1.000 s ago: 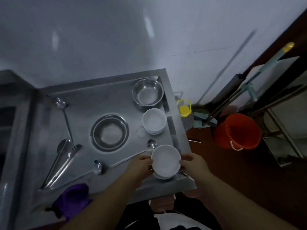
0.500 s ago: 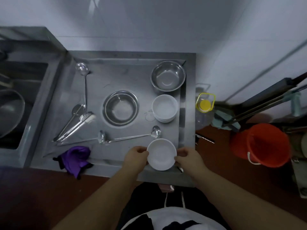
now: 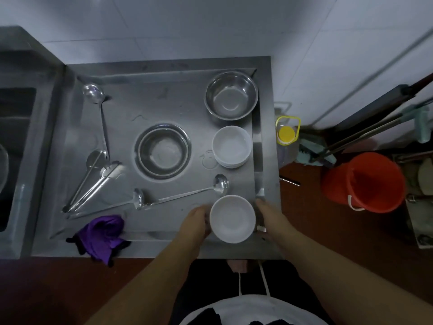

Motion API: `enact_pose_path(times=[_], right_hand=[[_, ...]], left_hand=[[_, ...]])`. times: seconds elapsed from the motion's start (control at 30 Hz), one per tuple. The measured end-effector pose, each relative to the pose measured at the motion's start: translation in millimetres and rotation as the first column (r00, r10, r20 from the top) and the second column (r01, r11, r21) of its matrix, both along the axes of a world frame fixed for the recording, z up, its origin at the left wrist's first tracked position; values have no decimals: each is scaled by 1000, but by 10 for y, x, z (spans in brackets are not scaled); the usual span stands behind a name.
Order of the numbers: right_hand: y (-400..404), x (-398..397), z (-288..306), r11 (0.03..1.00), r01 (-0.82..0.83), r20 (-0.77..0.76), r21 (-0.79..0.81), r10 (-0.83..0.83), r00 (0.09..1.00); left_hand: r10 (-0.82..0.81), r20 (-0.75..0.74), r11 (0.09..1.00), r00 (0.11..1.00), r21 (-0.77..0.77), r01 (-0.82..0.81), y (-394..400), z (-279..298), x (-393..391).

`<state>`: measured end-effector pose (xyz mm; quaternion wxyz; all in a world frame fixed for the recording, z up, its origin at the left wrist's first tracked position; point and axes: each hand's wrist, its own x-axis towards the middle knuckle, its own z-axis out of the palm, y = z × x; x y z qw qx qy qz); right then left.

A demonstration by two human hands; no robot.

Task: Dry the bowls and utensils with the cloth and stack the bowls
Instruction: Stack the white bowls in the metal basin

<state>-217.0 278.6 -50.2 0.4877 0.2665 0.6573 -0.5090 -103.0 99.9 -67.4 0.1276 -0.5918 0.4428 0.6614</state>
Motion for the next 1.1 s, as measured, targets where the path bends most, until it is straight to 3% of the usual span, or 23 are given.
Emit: enact_pose_path(times=[0.13, 0.37, 0.6, 0.93, 1.1], right_hand=[[-64, 113, -121, 992, 128, 88, 15, -129, 988], [-42, 235, -250, 989, 146, 96, -22, -144, 985], [-91, 280, -86, 984, 160, 102, -75, -153, 983], [-341, -205, 635, 989, 119, 61, -89, -114, 992], [-613, -615, 1001, 961, 170, -41, -219, -183, 982]], left_hand=[[35, -18, 993, 999, 109, -32, 82, -90, 26], [63, -163, 972, 985, 234, -23, 142, -217, 77], [30, -200, 969, 979, 246, 21, 111, -152, 74], [-28, -222, 974, 975, 212, 76, -220, 635, -277], [-107, -295, 978, 949, 139, 153, -516, 1156, -814]])
